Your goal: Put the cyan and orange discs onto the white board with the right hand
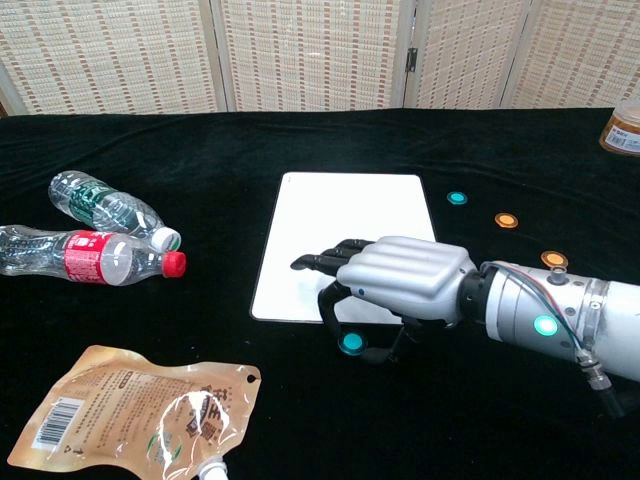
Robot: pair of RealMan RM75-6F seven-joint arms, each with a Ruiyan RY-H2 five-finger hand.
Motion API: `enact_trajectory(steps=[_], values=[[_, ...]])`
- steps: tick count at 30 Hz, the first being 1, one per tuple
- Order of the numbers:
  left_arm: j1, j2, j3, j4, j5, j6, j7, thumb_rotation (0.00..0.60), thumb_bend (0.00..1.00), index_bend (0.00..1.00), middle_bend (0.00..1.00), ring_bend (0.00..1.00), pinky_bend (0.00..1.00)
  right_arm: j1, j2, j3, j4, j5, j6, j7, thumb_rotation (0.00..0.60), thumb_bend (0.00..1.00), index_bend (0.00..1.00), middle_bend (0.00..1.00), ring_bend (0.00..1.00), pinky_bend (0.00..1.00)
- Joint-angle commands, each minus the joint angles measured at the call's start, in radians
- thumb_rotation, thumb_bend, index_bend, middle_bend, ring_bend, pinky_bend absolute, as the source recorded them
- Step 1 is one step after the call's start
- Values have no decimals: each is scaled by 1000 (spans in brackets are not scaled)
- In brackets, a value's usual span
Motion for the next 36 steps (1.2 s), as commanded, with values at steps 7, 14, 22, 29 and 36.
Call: enact_trajectory(steps=[7, 14, 22, 29, 36], values=[[-2, 3, -1, -3, 5, -1, 2, 600, 196, 66, 36, 35, 0, 26, 44, 71, -50, 61, 4, -6, 600, 400, 512, 17, 0, 0], [-1, 3, 0, -4, 3, -1, 3, 600, 196, 66, 36, 35, 0, 76, 16, 120, -11, 160, -56, -61, 600, 399, 512, 17, 0, 0], [-1, 5, -2, -2, -5, -4, 2, 600, 196, 66, 36, 35, 0, 110, -27, 131, 43, 232, -79, -118, 600, 399, 434, 12, 0, 0], [-8, 1, -4, -3, -1, -12, 2, 600, 196, 66, 36, 35, 0, 104, -13, 124, 38, 290, -59, -171, 600, 400, 107, 9, 0, 0], [-14, 1, -5, -4, 2, -15, 3, 600, 196, 66, 36, 35, 0, 54, 51, 158, 67, 368, 15, -139, 600, 400, 219, 8, 0, 0]])
